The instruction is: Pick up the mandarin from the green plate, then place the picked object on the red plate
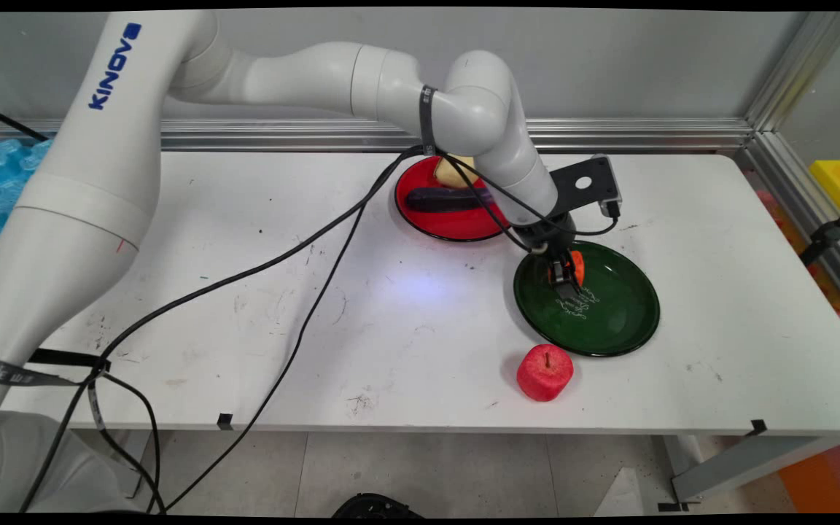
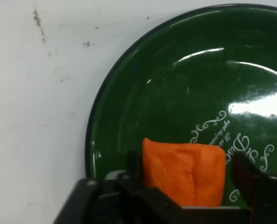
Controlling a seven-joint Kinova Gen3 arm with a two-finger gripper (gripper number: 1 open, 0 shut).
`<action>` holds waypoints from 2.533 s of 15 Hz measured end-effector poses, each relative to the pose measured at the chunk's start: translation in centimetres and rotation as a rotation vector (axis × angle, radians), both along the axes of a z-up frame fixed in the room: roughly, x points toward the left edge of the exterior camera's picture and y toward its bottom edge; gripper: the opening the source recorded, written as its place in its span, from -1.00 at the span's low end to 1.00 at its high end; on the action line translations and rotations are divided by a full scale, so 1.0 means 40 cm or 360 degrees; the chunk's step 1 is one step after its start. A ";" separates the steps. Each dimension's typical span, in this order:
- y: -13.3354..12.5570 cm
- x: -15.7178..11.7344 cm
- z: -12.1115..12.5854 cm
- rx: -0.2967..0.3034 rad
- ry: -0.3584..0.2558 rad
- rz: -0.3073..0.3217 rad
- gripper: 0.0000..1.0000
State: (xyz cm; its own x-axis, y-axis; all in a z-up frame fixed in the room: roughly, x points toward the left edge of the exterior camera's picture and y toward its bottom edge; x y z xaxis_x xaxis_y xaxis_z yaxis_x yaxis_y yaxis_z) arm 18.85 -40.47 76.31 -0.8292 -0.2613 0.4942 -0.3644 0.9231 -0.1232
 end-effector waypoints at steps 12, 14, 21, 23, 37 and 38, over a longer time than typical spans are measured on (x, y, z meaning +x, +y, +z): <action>0.003 0.012 0.035 0.0016 0.0023 -0.0017 -1.00; -0.002 0.030 0.071 0.0016 0.0026 -0.0016 -1.00; -0.028 0.172 0.183 0.0012 -0.0059 0.0030 -1.00; -0.037 0.217 0.203 0.0007 -0.0093 0.0051 -1.00; -0.084 0.412 0.173 0.0013 -0.0196 0.0147 -1.00; -0.088 0.415 0.166 0.0016 -0.0191 0.0148 -1.00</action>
State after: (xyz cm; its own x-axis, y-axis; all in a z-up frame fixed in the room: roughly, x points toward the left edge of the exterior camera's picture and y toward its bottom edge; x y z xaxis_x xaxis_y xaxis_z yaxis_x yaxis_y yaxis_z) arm 35.44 -43.98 82.95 -0.8542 -0.3444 0.3897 -0.4317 0.8874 -0.1620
